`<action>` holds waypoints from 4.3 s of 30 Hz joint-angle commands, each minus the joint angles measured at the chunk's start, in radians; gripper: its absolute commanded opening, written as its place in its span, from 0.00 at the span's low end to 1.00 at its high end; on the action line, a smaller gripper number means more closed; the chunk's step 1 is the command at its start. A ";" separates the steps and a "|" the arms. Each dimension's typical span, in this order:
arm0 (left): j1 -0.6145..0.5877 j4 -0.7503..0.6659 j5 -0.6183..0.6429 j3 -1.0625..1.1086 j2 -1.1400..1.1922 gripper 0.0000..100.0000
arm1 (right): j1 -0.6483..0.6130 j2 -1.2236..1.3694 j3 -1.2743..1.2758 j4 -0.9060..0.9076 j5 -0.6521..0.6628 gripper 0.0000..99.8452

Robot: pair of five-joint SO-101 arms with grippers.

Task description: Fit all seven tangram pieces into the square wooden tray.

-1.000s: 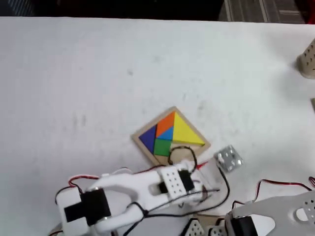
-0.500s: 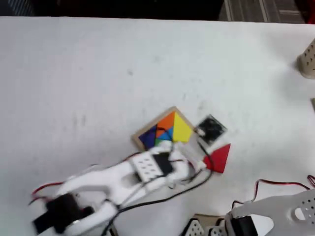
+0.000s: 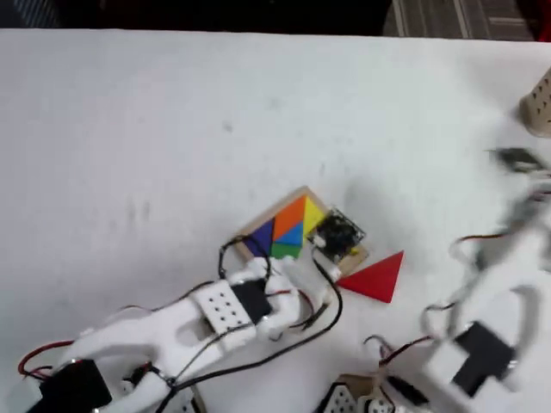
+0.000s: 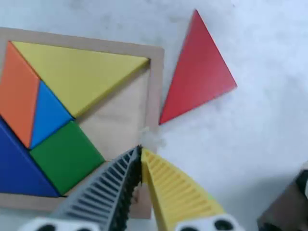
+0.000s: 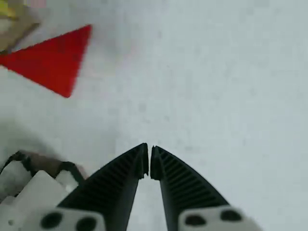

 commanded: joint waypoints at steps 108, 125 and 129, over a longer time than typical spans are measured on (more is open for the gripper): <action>-0.768 -0.304 0.005 -0.066 0.015 0.02 | -0.257 0.231 0.302 -0.869 0.003 0.05; -0.766 -0.304 0.005 -0.063 0.015 0.02 | 0.085 -0.005 0.465 -0.598 0.433 0.02; -0.766 -0.305 0.005 -0.063 0.015 0.02 | 0.054 -0.196 0.466 -0.394 0.430 0.02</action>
